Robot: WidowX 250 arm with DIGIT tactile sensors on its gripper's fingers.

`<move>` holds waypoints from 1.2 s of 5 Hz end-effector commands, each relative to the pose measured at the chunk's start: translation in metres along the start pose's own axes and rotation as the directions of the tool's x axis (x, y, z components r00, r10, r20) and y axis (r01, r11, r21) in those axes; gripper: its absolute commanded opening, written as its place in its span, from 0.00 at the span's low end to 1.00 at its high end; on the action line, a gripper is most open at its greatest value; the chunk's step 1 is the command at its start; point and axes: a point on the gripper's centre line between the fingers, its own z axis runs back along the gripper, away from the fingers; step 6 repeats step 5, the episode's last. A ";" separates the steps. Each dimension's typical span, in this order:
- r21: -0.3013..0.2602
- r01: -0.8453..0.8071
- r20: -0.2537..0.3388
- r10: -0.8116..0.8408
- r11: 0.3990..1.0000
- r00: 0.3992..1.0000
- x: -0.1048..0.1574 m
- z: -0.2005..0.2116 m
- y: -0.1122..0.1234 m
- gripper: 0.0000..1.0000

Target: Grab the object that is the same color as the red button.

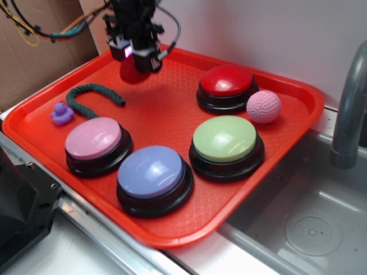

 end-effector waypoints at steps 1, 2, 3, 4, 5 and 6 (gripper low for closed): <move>-0.084 -0.141 0.138 0.151 0.986 0.979 -0.025 0.099 0.005 0.00; -0.083 -0.089 0.144 0.100 0.993 0.984 -0.034 0.110 0.002 0.00; -0.097 -0.049 0.147 0.063 0.994 0.987 -0.041 0.122 -0.006 0.00; -0.086 -0.066 0.139 0.078 0.994 0.987 -0.046 0.124 -0.010 0.00; -0.082 -0.082 0.122 0.092 0.993 0.988 -0.044 0.114 -0.008 0.00; -0.082 -0.082 0.122 0.092 0.993 0.988 -0.044 0.114 -0.008 0.00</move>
